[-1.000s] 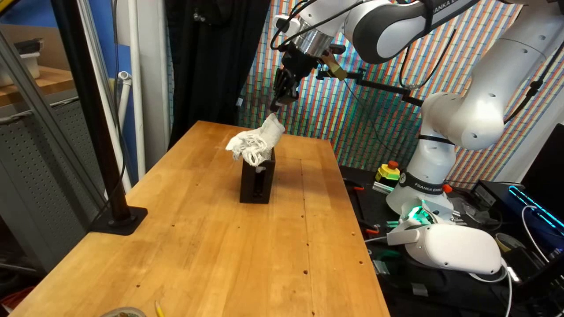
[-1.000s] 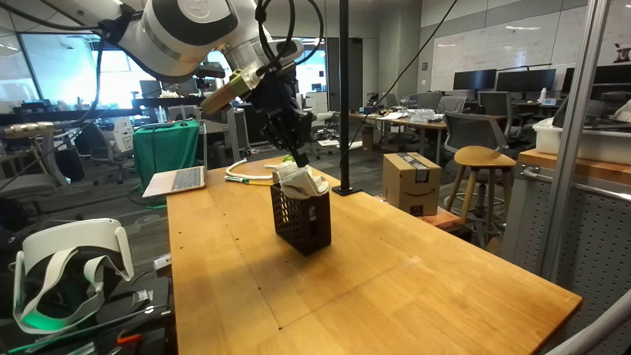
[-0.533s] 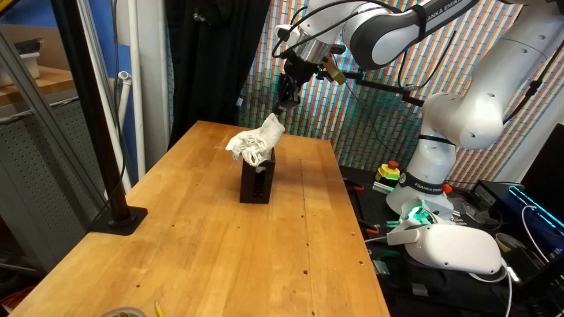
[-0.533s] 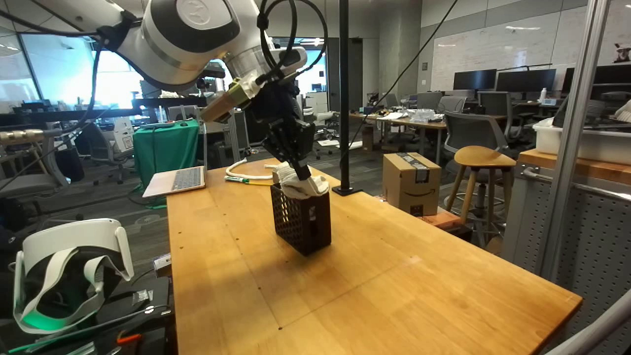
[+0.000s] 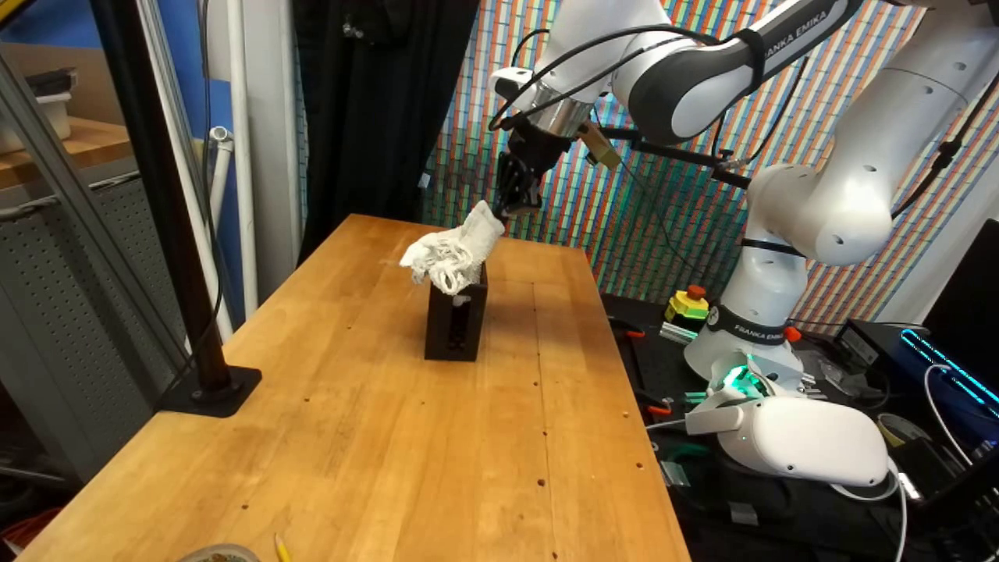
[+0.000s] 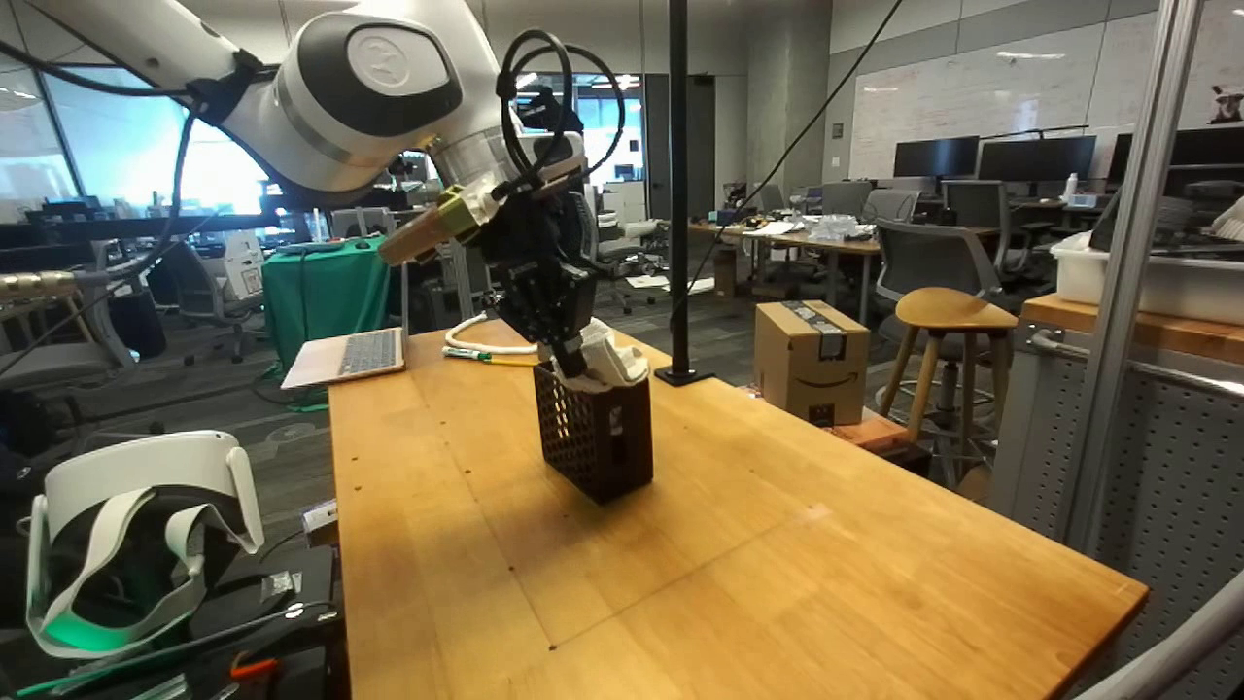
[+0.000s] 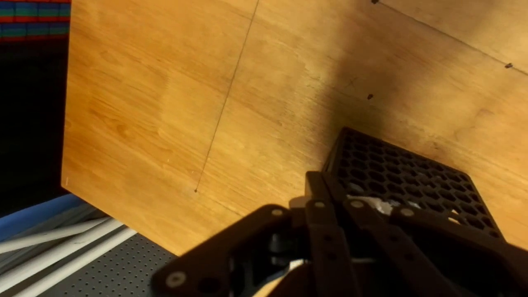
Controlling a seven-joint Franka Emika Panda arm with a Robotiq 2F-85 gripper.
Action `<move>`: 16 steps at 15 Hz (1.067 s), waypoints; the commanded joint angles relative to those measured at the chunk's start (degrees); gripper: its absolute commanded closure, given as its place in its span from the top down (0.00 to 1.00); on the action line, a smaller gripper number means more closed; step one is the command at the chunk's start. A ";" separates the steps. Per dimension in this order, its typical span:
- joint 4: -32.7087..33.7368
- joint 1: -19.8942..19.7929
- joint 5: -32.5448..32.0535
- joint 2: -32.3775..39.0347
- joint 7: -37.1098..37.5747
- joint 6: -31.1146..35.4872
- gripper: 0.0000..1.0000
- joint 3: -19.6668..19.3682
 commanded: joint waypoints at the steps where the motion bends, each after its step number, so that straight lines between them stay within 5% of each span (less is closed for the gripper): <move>1: 0.05 1.08 -1.10 0.28 0.67 0.97 0.04 1.04; 16: 1.51 2.71 -3.54 3.84 2.60 7.26 0.04 4.69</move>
